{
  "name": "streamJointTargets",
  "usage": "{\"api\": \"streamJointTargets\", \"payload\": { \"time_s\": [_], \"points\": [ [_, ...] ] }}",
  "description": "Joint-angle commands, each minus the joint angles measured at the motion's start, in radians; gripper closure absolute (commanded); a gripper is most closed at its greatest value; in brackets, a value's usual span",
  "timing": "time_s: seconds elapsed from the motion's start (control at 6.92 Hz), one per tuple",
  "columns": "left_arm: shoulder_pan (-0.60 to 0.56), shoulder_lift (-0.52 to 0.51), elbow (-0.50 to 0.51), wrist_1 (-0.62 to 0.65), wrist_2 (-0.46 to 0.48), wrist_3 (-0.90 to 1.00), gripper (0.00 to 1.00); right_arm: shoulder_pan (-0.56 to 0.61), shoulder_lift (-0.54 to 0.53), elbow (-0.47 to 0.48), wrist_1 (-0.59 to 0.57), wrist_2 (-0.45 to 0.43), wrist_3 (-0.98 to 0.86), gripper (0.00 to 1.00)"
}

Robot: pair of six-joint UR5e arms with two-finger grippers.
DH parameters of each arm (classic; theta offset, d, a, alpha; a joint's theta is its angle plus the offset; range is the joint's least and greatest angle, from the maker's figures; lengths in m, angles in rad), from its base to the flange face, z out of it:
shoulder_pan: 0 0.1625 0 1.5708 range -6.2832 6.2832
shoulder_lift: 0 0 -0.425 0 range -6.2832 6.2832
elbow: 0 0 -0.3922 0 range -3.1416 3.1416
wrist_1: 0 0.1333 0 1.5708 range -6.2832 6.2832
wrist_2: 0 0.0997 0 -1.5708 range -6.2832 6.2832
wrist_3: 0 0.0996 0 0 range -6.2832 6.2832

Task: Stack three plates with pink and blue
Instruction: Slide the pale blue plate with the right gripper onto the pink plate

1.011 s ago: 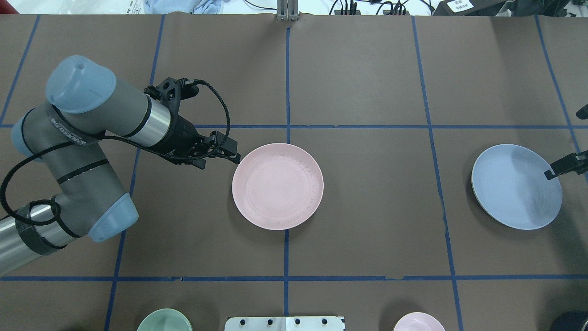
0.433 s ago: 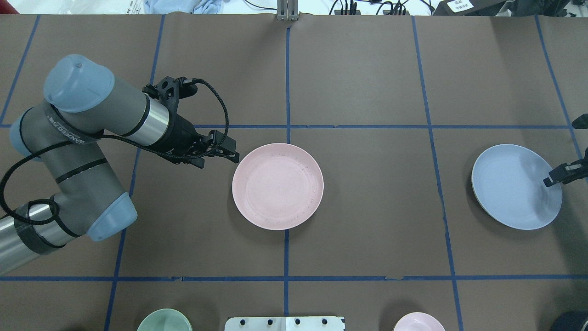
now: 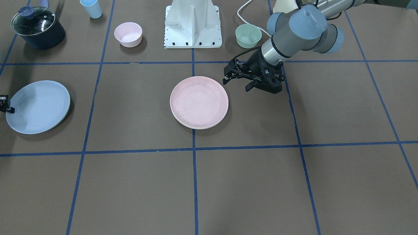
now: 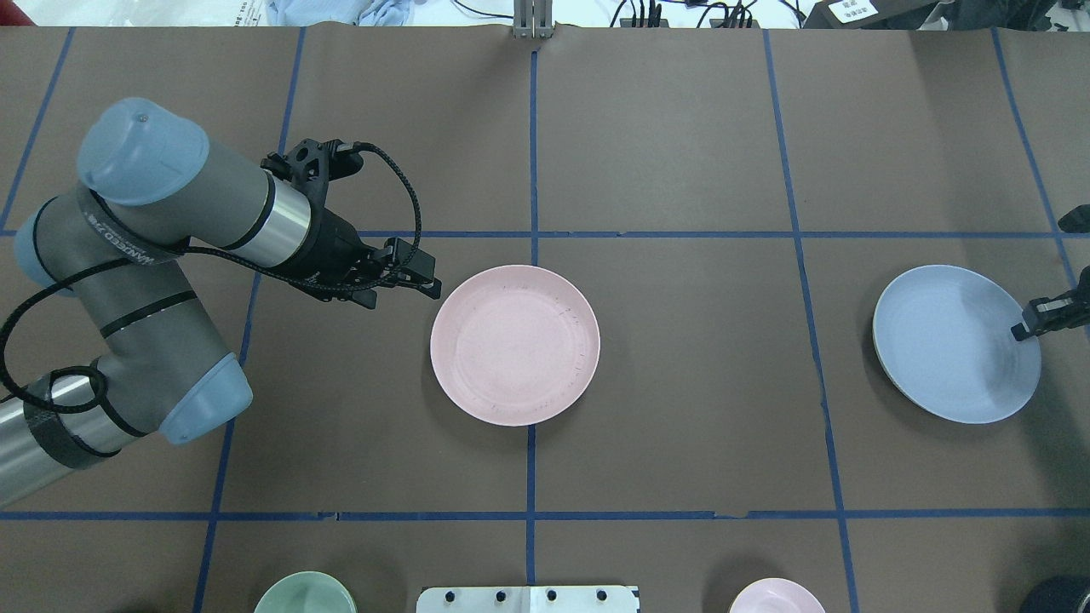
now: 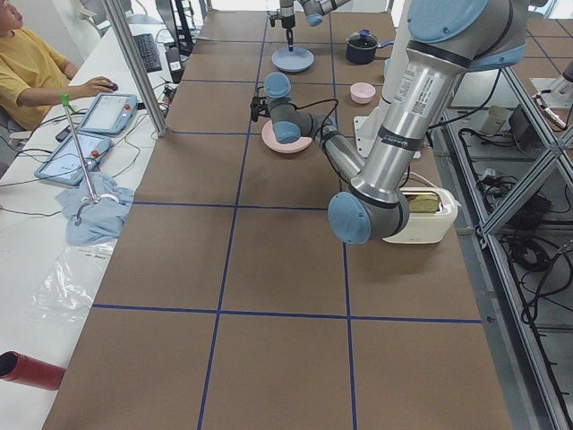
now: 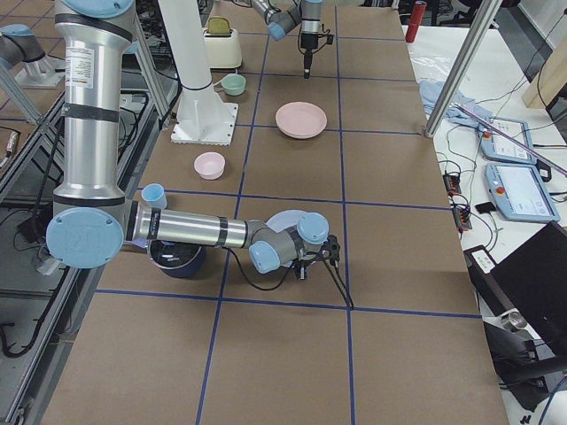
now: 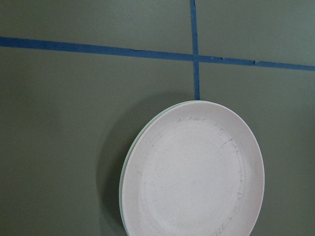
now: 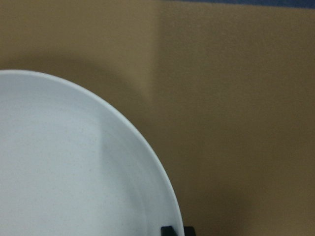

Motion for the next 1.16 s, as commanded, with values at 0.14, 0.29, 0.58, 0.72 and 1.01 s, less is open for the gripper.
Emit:
{"api": "streamJointTargets", "payload": {
  "time_s": [0.14, 0.29, 0.58, 0.72, 1.01],
  "points": [
    [-0.013, 0.060, -0.036, -0.006, 0.000, 0.020, 0.00, 0.013, -0.034, 0.217, 0.000, 0.057, 0.201, 1.00],
    [-0.044, 0.101, -0.061, -0.001, 0.000, 0.094, 0.00, -0.001, -0.011, 0.289, 0.006, 0.057, 0.392, 1.00],
    [-0.113, 0.230, -0.091, -0.003, 0.000, 0.301, 0.00, -0.164, 0.085, 0.342, 0.131, -0.011, 0.765, 1.00],
    [-0.158, 0.282, -0.093, -0.003, -0.005, 0.401, 0.00, -0.291, 0.192, 0.354, 0.158, -0.133, 0.989, 1.00],
    [-0.212, 0.341, -0.086, -0.003, -0.003, 0.512, 0.00, -0.509, 0.335, 0.354, 0.147, -0.316, 1.182, 1.00]
  ]
}}
